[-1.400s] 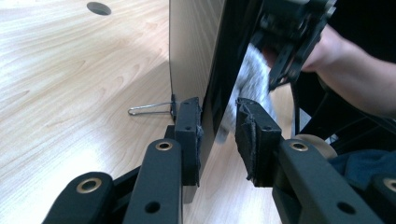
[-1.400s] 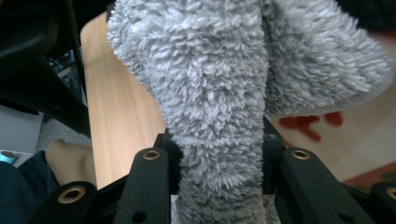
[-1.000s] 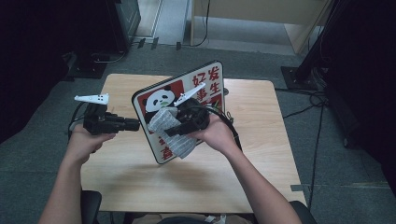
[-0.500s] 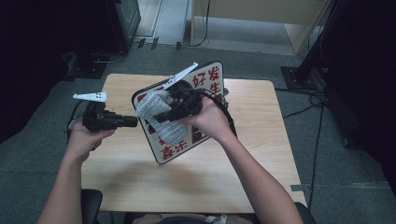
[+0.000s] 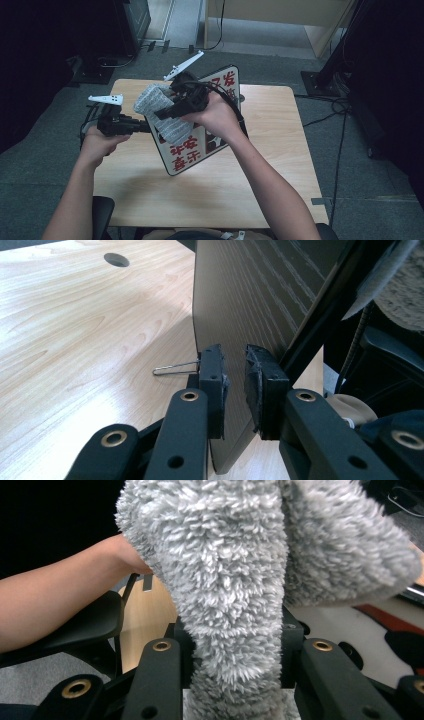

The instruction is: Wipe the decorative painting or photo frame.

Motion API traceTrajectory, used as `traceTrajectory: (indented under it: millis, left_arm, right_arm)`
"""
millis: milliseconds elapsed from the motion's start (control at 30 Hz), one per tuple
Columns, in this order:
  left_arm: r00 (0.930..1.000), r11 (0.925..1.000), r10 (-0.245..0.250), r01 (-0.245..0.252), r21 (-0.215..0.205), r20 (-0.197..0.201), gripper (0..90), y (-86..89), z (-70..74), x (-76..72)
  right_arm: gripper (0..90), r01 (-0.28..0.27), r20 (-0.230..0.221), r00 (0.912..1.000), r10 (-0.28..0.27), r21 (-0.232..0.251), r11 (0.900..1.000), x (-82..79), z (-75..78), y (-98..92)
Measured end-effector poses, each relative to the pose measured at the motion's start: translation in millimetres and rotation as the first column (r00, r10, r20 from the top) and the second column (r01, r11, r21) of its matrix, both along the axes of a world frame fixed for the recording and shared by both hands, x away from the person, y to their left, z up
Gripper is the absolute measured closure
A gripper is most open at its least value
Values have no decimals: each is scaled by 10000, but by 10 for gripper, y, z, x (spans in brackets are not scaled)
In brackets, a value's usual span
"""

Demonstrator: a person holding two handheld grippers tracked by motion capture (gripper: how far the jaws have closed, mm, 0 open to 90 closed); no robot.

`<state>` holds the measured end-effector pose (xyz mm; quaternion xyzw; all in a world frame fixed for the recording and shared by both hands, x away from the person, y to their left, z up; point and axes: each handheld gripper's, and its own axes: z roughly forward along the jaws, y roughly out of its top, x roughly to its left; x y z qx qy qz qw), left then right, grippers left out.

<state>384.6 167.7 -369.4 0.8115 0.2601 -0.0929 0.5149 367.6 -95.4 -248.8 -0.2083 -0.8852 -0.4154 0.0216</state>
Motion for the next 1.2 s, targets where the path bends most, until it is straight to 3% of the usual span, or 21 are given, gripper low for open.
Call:
traceTrajectory:
  millis: [500, 1200]
  left_arm:
    - [10000, 10000, -36, 36, 6, 5, 786, 0, 4, -8]
    - [10000, 10000, -24, 24, 18, -16, 792, 4, 4, -10]
  right_arm:
    - [664, -59, -277, 9996, 56, -126, 9999, 48, -126, 68]
    - [662, -283, -663, 9974, 270, -193, 9994, 2, -443, 71]
